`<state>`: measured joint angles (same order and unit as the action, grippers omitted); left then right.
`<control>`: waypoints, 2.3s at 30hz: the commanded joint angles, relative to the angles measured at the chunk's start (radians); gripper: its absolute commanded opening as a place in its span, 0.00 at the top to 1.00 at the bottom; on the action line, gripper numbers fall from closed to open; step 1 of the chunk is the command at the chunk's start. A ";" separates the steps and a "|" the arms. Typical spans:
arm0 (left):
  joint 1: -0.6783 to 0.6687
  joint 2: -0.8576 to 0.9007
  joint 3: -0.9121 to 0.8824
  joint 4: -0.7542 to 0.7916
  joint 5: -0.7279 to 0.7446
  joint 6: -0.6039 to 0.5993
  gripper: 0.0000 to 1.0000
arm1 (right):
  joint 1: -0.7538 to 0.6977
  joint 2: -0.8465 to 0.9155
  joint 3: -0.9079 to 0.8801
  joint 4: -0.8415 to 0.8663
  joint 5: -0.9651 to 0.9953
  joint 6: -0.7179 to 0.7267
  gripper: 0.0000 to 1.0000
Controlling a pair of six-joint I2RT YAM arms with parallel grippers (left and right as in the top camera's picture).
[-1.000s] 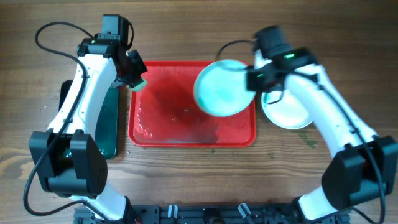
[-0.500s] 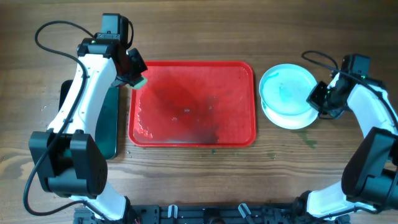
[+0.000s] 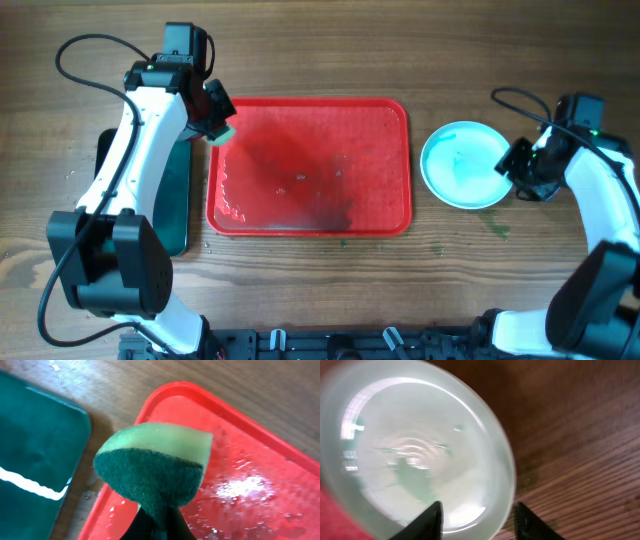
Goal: Clean dirty plates on tray and stack at the side
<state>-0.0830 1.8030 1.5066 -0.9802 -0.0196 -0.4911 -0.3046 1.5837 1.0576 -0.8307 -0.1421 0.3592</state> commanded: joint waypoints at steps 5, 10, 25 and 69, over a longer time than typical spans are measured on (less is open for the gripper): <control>0.130 0.004 -0.003 -0.143 -0.061 -0.006 0.96 | 0.063 -0.126 0.086 -0.008 -0.132 -0.070 0.31; 0.229 0.006 -0.036 -0.144 -0.128 -0.045 0.96 | 0.184 -0.125 0.089 0.036 -0.151 -0.063 0.30; 0.375 -0.057 -0.238 -0.008 -0.262 -0.063 0.41 | 0.295 -0.123 0.089 0.072 -0.087 -0.020 0.30; 0.288 -0.414 -0.072 -0.079 -0.258 -0.064 0.00 | 0.394 -1.487 -0.934 0.904 -0.116 -0.333 0.00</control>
<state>0.2085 1.3899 1.4292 -1.0618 -0.2649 -0.5484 0.0517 0.1856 0.2344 -0.0101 -0.2379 0.0391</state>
